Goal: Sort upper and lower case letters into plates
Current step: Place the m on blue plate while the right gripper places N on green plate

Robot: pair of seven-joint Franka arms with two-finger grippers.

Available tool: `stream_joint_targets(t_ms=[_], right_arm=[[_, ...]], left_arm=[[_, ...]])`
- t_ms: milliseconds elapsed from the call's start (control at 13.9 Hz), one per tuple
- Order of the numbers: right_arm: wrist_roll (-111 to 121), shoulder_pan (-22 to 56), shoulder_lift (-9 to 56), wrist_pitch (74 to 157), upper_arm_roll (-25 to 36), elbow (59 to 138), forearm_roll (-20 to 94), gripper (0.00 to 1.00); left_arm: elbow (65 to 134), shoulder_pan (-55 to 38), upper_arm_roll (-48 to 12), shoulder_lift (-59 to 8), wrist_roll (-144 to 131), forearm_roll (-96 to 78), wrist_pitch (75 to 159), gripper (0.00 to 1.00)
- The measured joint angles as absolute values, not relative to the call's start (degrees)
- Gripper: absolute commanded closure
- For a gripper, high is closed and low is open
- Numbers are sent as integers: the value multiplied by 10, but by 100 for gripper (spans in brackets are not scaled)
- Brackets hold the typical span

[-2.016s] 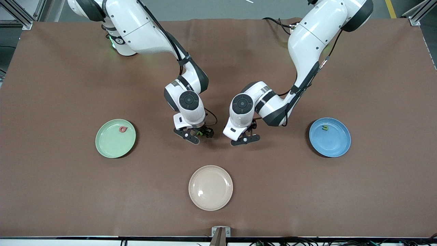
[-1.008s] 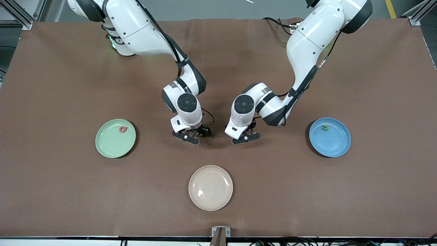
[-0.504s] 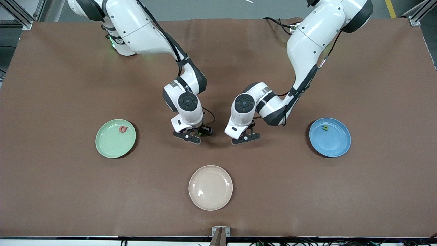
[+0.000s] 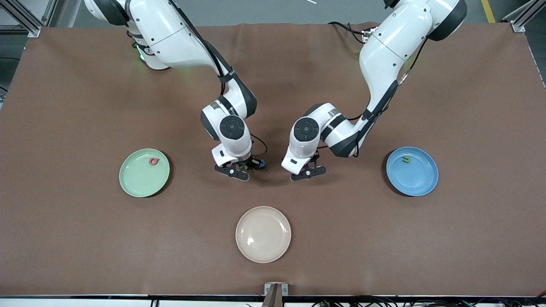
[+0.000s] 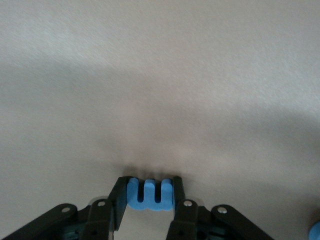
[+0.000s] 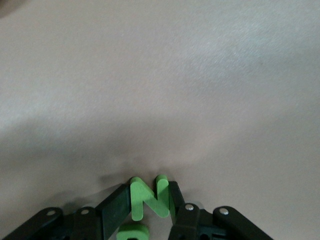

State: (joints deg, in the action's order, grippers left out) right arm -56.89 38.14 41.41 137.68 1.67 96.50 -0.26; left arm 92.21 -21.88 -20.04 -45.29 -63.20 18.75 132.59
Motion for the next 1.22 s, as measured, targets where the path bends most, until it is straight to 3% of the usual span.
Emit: stream_joint_targets(t_ms=[288, 576, 864, 1224], right_arm=[[-503, 333, 407, 1357, 21, 965, -3, 100], [-374, 252, 361, 1276, 23, 964, -3, 100], [-240, 174, 295, 1202, 24, 980, -3, 100], [-92, 75, 235, 1248, 25, 1091, -3, 100]], left_arm=[[918, -188, -201, -397, -574, 191, 1259, 85], [943, -114, -201, -329, -436, 191, 1222, 85], [992, -28, -202, -294, -292, 191, 1223, 84], [1082, 78, -205, -264, -122, 192, 1316, 83]])
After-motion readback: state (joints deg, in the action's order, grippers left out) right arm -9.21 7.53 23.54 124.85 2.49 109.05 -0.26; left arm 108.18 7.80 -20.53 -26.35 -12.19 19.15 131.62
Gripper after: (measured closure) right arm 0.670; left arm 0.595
